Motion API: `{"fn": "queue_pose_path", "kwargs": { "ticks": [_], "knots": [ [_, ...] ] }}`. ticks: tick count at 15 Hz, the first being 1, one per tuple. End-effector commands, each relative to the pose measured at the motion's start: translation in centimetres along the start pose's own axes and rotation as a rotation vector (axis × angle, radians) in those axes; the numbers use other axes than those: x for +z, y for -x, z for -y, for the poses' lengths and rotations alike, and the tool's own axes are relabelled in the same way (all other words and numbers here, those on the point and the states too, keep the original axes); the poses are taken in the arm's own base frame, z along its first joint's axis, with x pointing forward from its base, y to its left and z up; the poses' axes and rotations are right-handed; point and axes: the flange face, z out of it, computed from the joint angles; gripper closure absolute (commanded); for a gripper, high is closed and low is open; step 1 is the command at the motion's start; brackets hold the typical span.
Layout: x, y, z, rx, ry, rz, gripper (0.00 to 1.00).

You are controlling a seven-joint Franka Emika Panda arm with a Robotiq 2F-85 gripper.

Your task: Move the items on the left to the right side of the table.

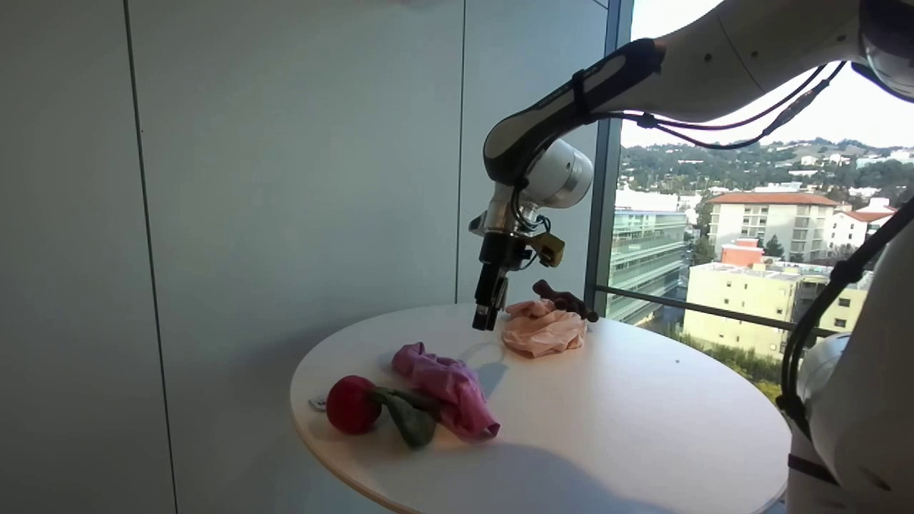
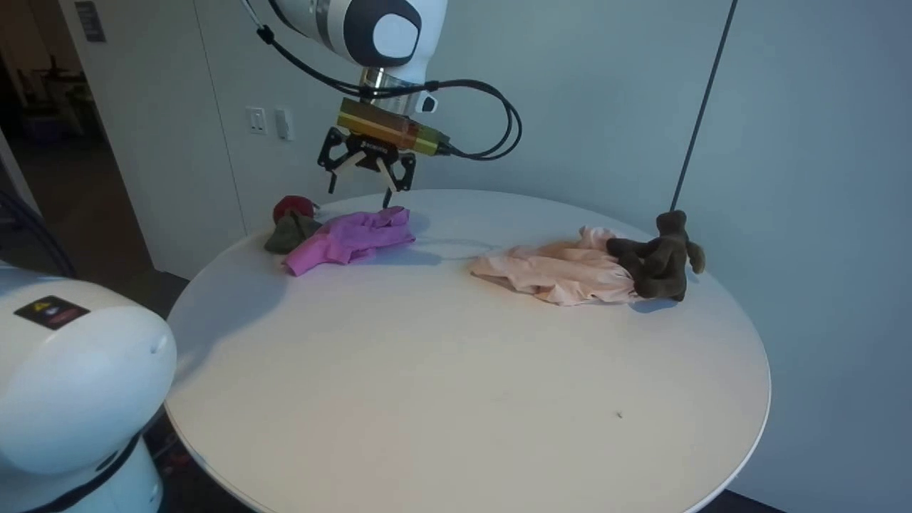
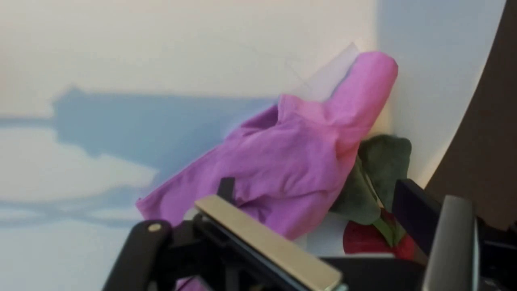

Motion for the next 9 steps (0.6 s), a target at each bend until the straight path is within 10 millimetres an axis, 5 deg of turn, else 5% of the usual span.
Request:
{"fn": "queue_pose_path", "kwargs": {
  "ticks": [1,9],
  "knots": [
    [2.6,1.0,1.8,-0.152,0.124,0.044,0.00],
    [7.3,-0.1,6.0,-0.215,0.114,-0.032,0.00]
  ]
}}
